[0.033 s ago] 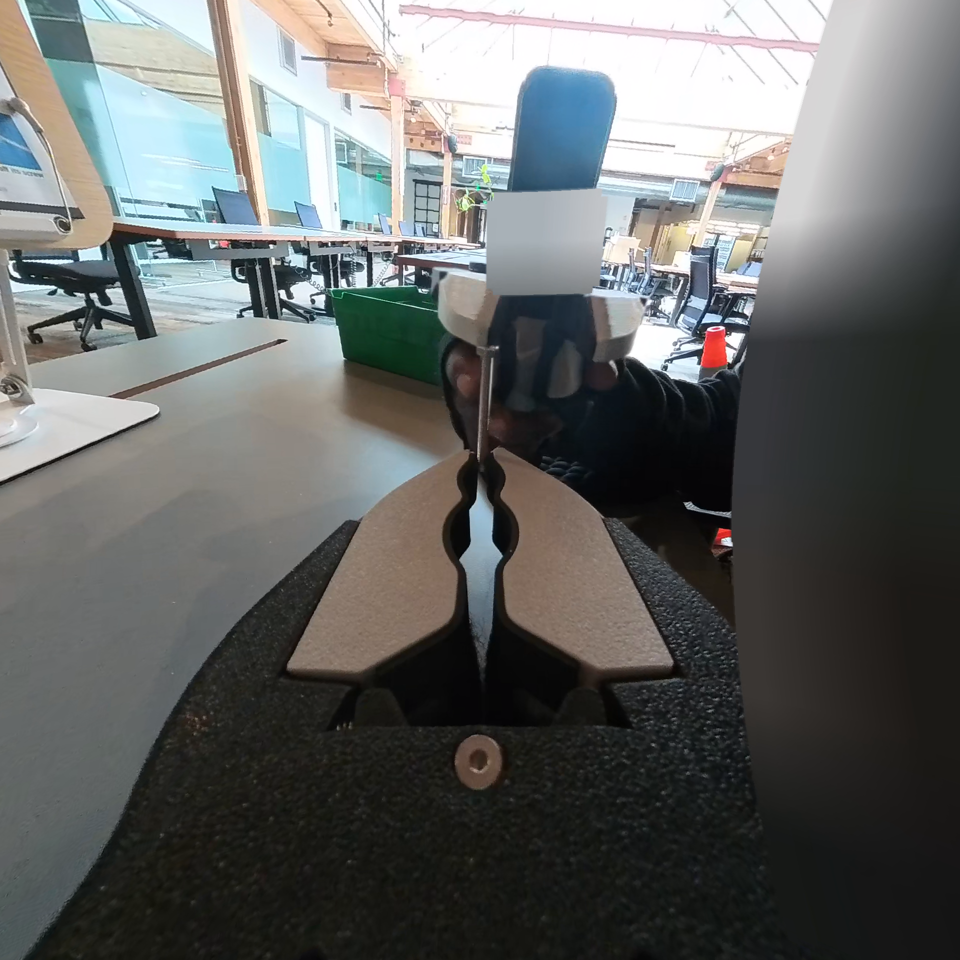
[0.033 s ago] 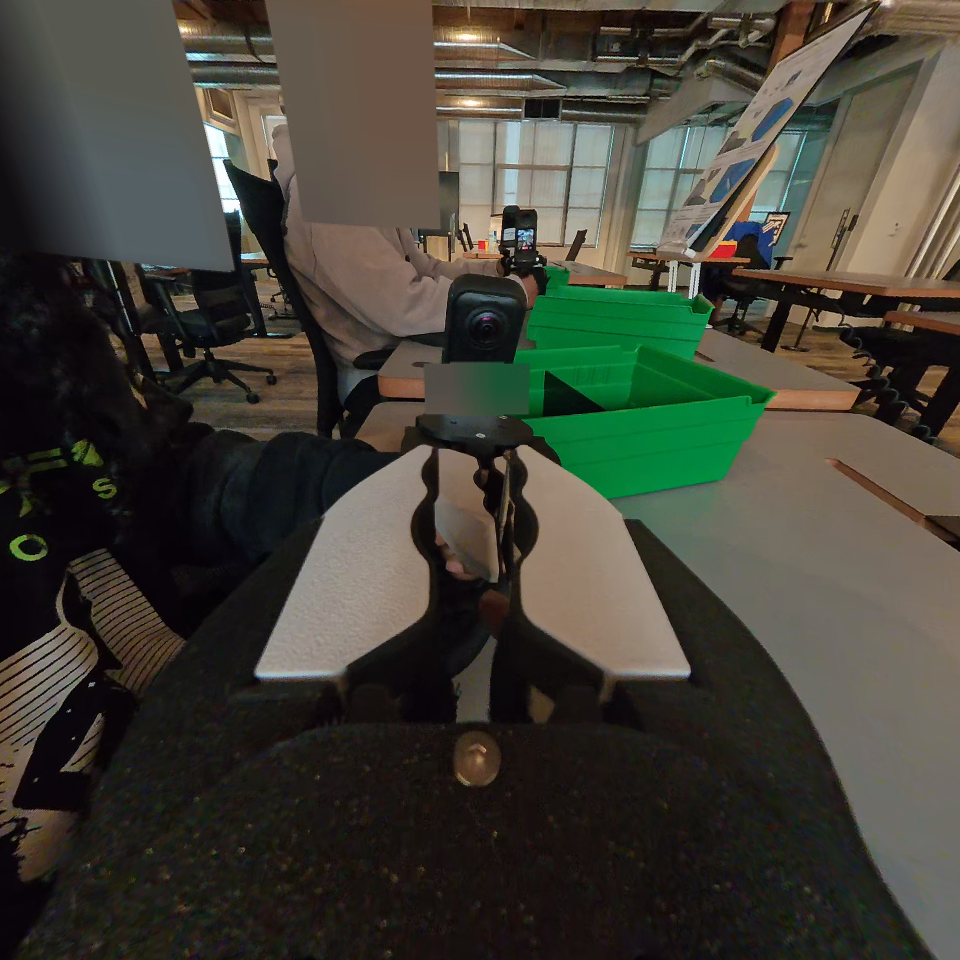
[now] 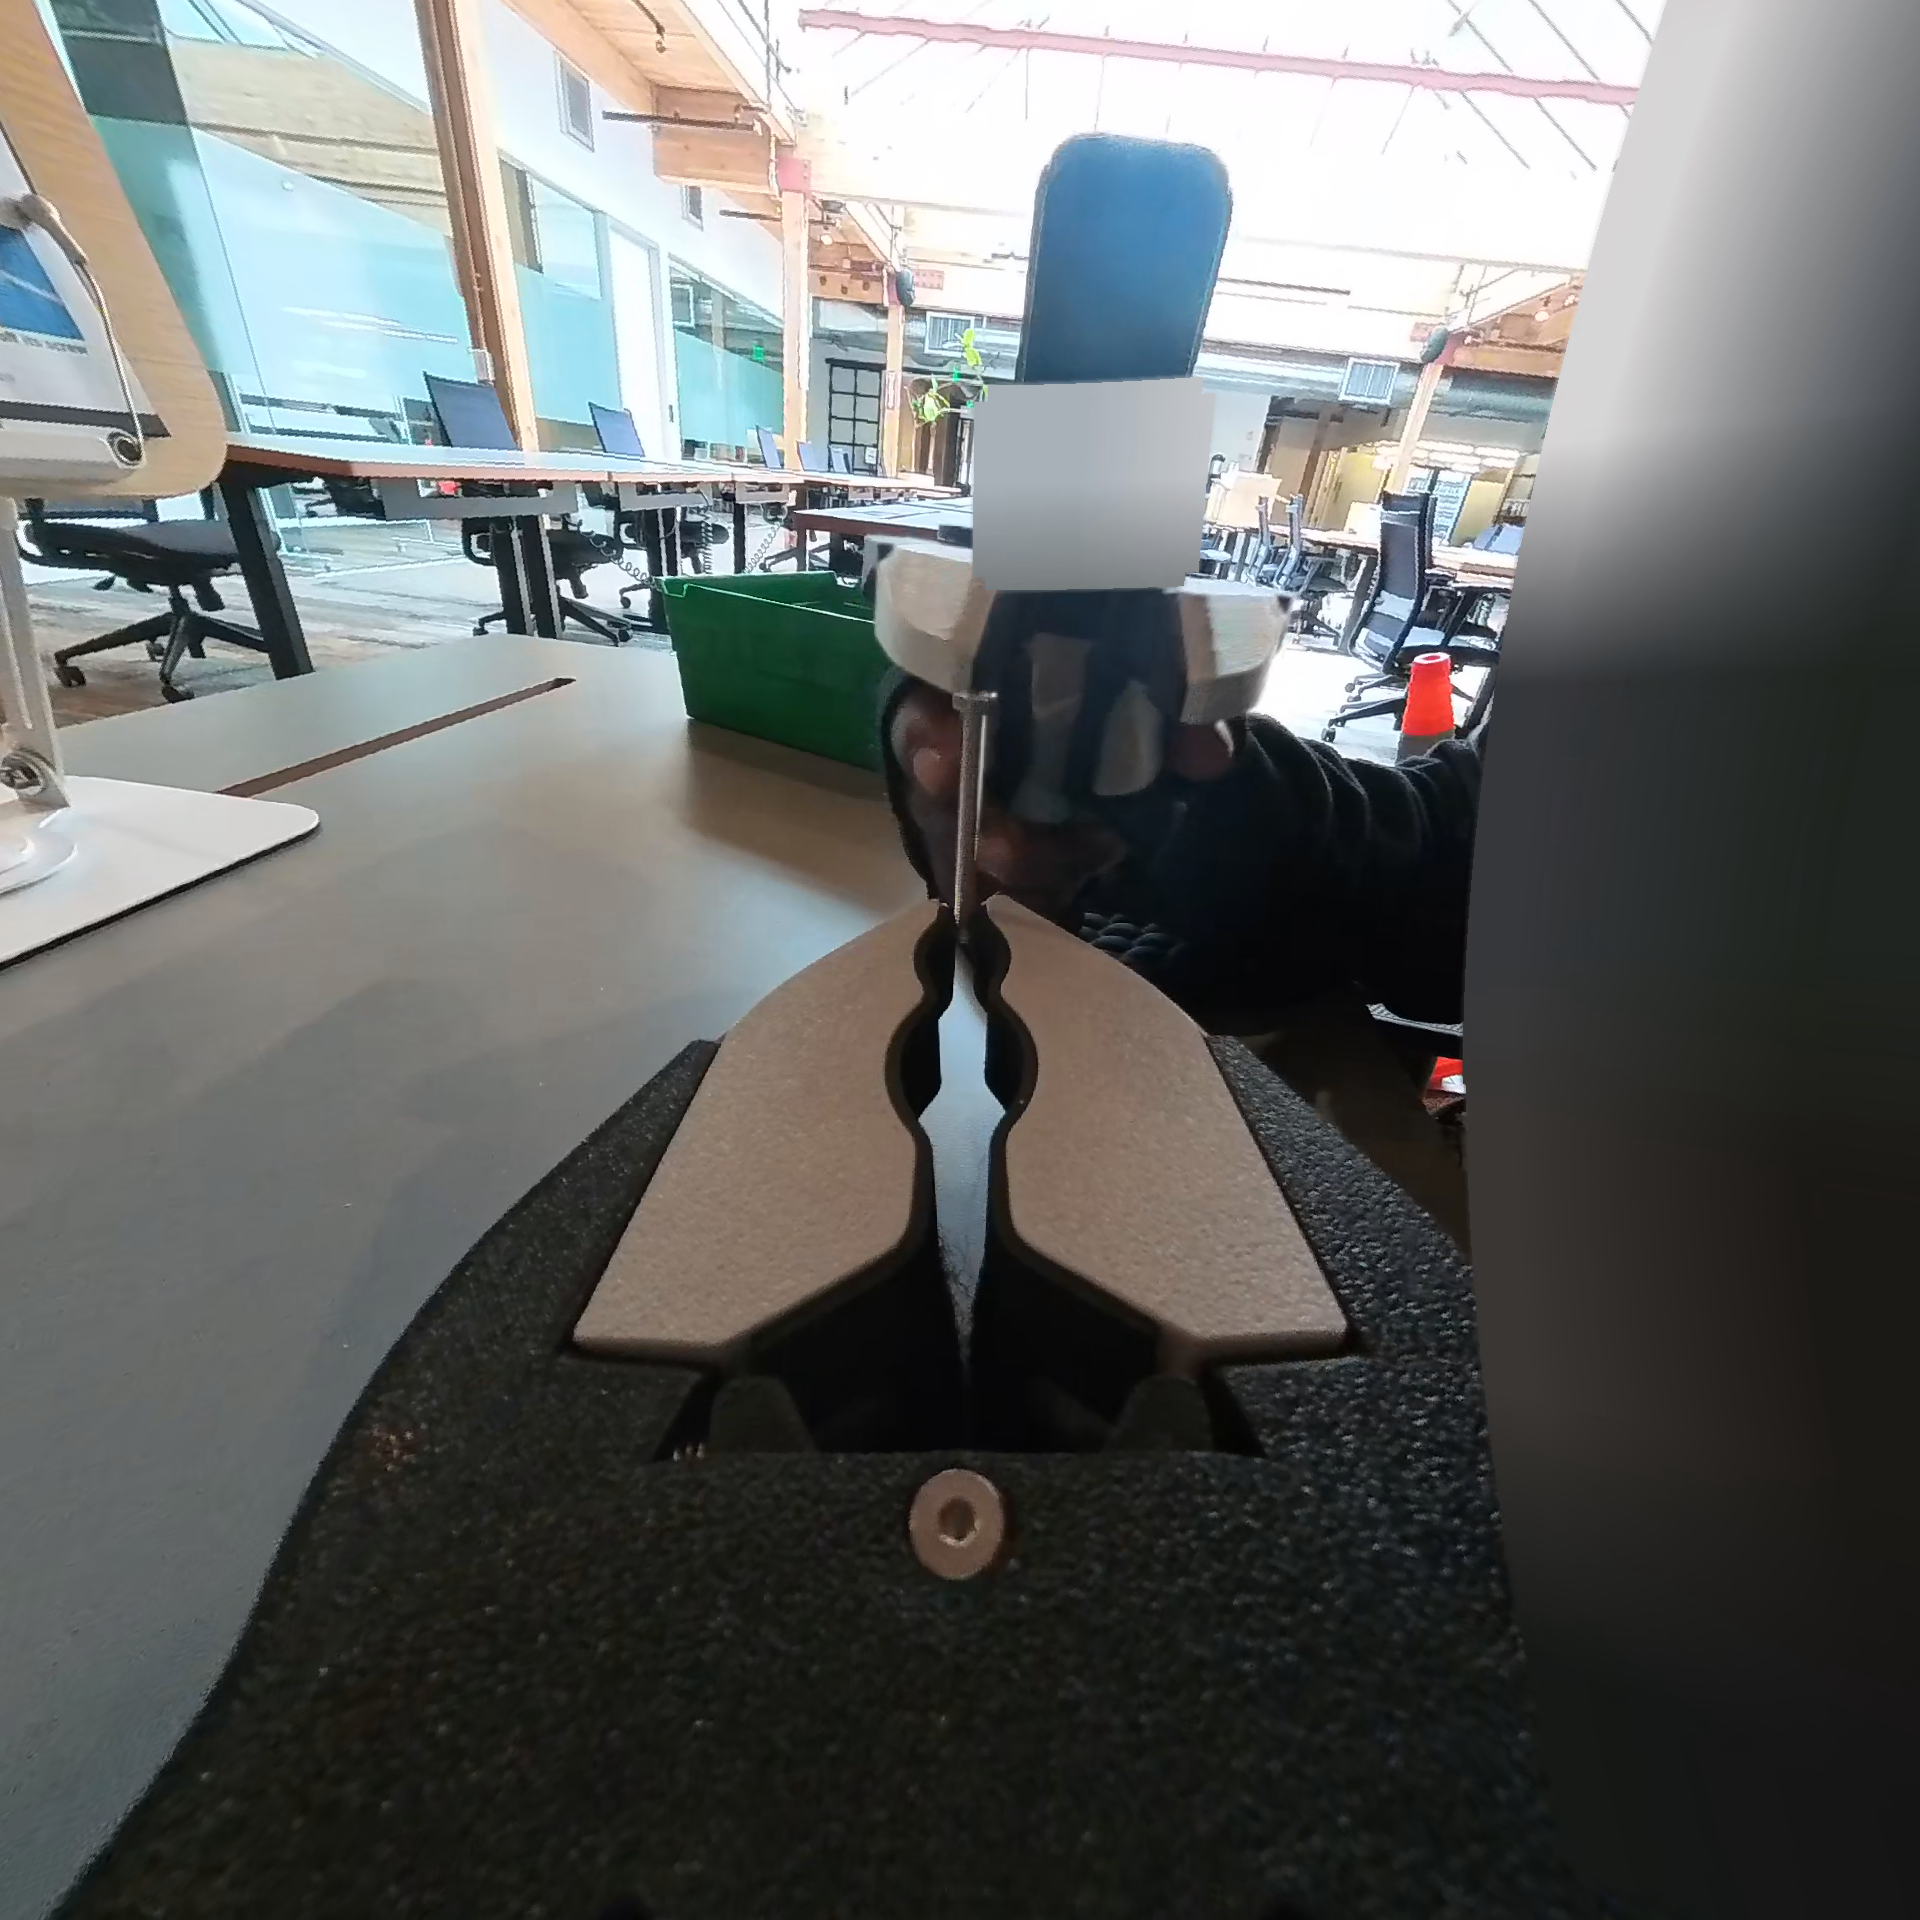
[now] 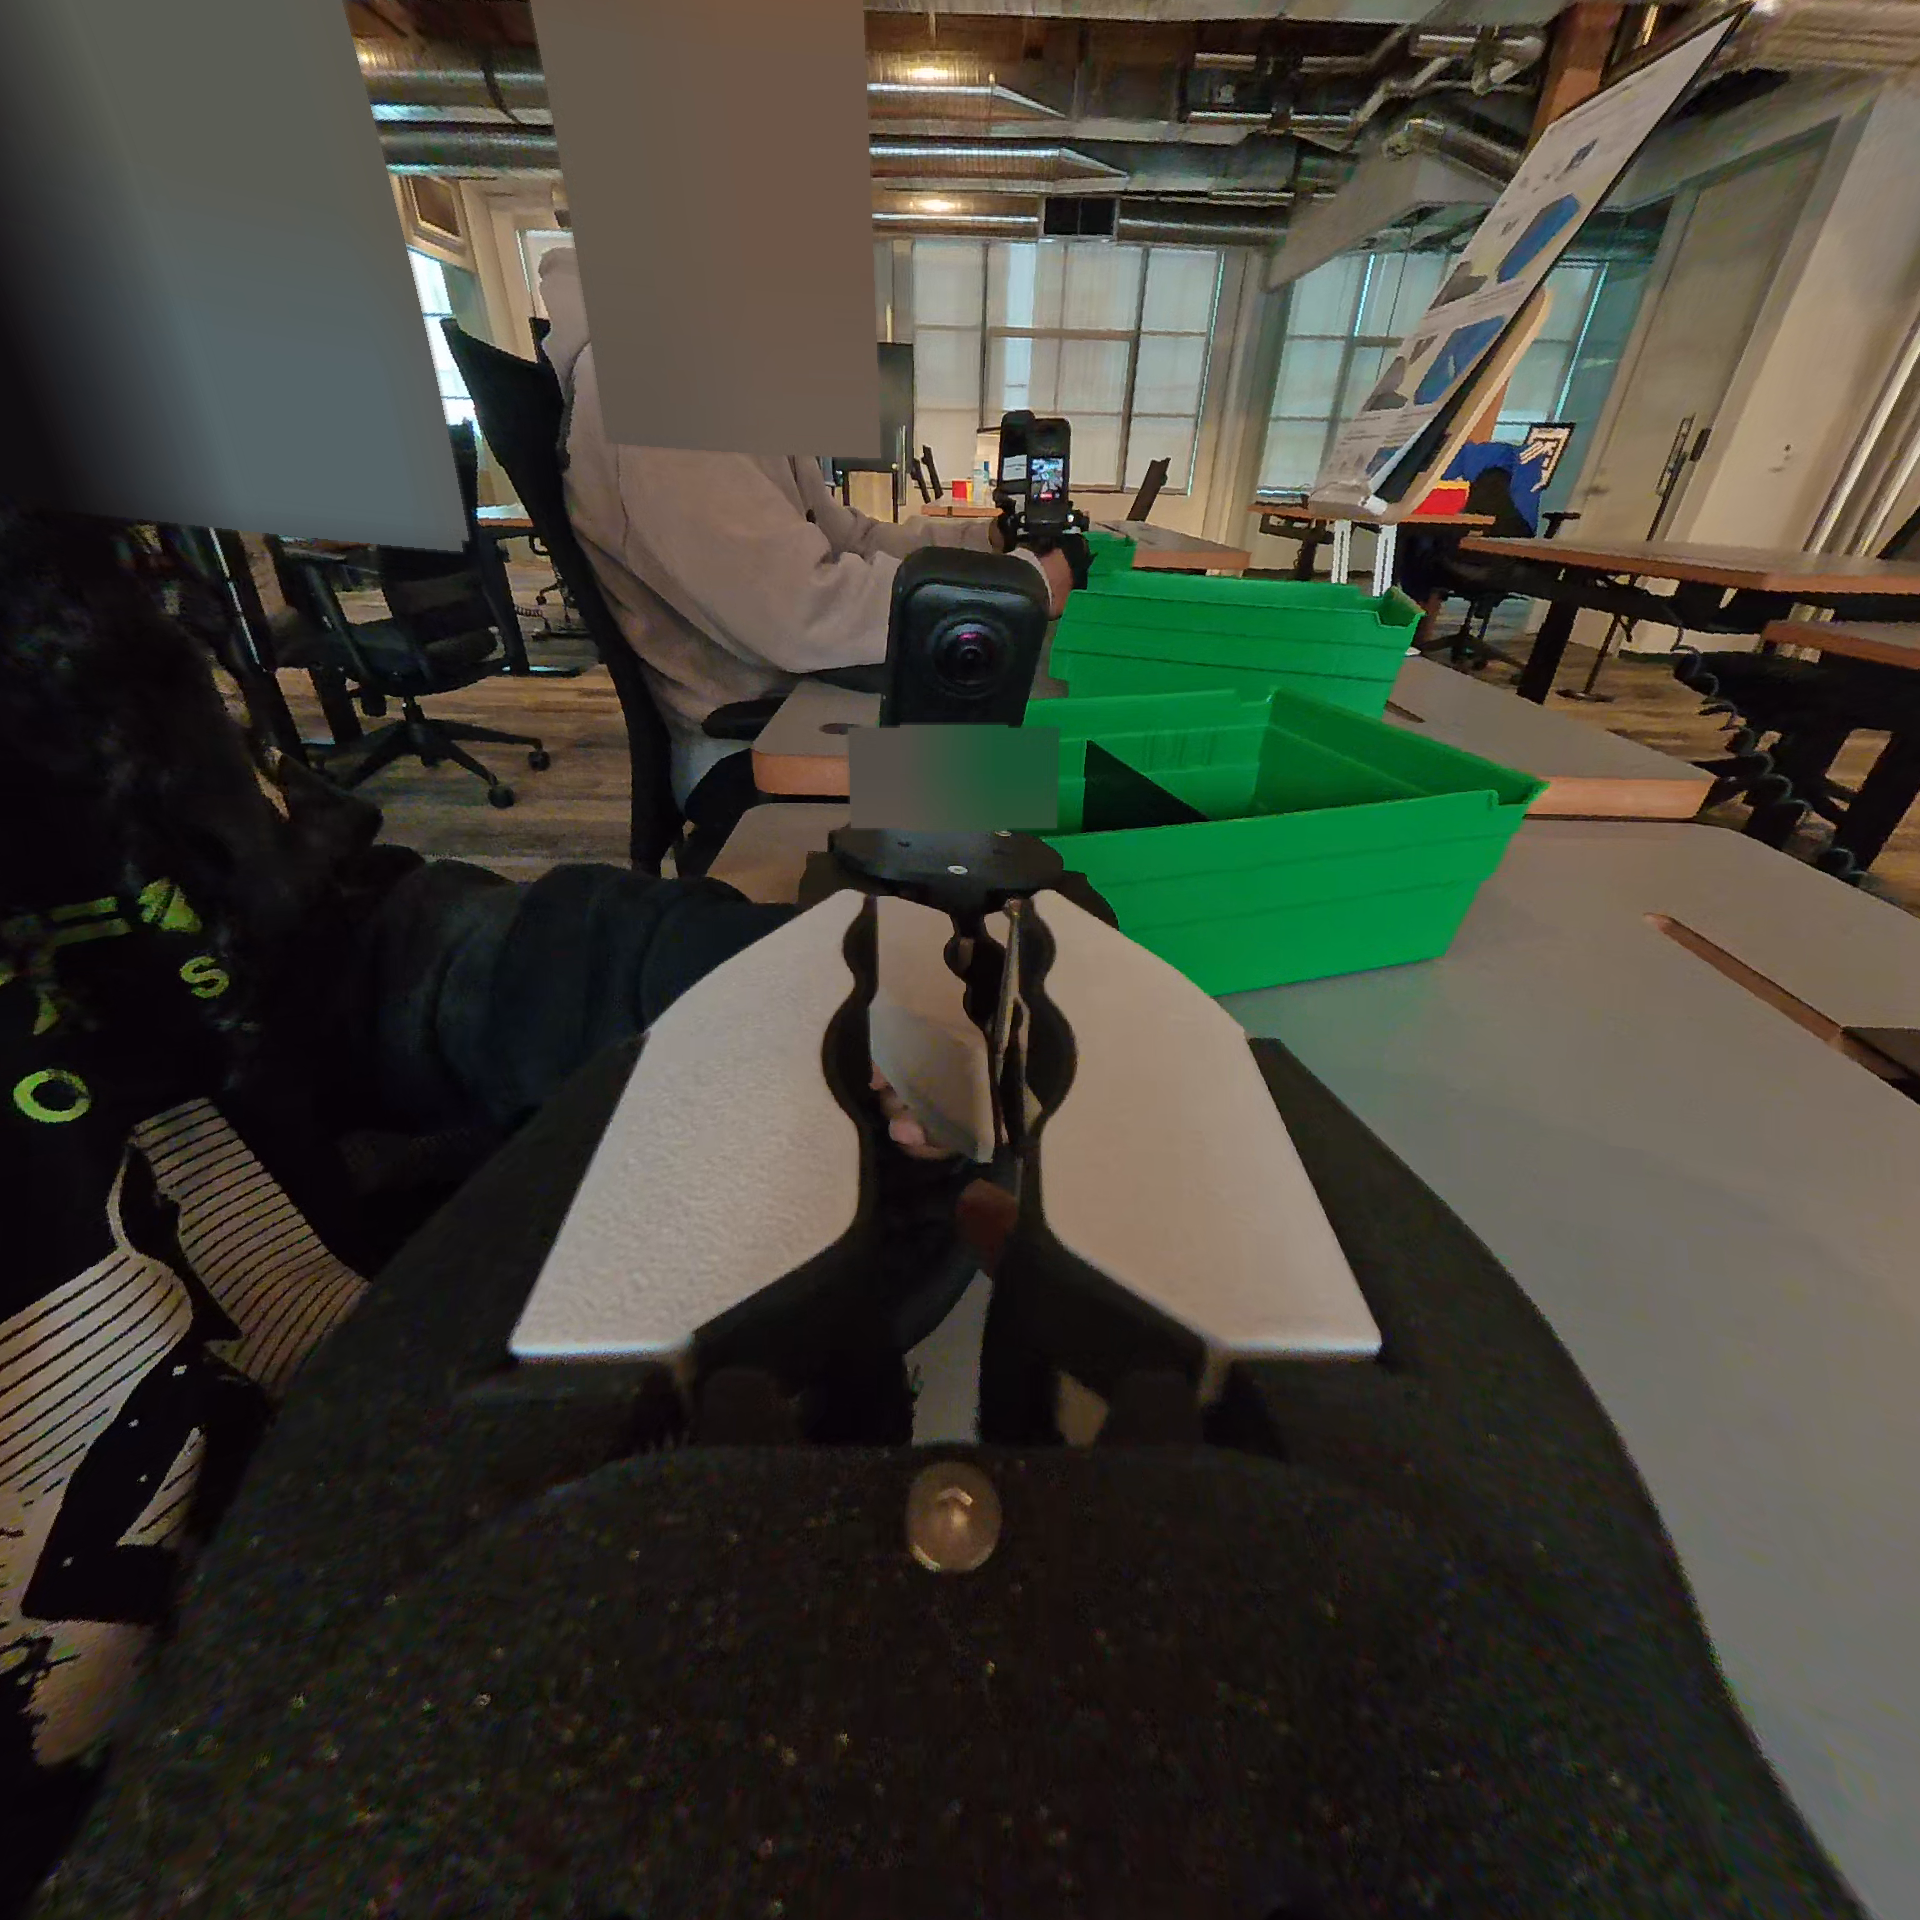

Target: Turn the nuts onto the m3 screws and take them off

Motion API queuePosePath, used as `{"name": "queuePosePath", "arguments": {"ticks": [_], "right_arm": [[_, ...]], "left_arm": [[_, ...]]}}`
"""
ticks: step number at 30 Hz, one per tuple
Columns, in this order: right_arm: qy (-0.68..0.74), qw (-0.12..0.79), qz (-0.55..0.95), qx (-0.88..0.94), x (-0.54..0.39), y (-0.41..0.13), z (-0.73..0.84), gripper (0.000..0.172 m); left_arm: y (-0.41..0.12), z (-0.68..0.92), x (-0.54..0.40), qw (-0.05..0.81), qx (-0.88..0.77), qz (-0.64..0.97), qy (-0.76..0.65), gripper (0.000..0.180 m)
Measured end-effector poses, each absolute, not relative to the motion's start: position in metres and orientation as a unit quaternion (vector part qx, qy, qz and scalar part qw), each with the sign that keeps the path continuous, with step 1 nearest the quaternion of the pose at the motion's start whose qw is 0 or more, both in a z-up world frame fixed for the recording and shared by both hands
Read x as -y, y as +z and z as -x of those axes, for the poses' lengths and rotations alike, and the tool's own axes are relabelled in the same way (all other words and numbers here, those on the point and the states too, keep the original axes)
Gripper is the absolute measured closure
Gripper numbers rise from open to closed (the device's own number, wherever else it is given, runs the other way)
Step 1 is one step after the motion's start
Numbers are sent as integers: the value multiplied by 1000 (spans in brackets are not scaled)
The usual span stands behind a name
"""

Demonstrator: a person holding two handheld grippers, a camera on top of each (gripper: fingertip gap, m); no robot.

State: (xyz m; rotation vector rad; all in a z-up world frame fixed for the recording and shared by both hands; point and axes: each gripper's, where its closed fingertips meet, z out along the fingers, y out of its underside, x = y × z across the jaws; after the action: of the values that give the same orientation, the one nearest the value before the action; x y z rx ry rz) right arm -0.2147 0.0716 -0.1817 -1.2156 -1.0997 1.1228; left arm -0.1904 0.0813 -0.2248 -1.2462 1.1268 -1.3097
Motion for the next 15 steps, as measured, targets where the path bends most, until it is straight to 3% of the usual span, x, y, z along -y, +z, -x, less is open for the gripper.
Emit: {"name": "queuePosePath", "arguments": {"ticks": [15], "right_arm": [[460, 556, 517, 461, -76, -183, 217, 141]], "left_arm": [[-225, 190, -83, 483, -461, 516, -537, 178]]}}
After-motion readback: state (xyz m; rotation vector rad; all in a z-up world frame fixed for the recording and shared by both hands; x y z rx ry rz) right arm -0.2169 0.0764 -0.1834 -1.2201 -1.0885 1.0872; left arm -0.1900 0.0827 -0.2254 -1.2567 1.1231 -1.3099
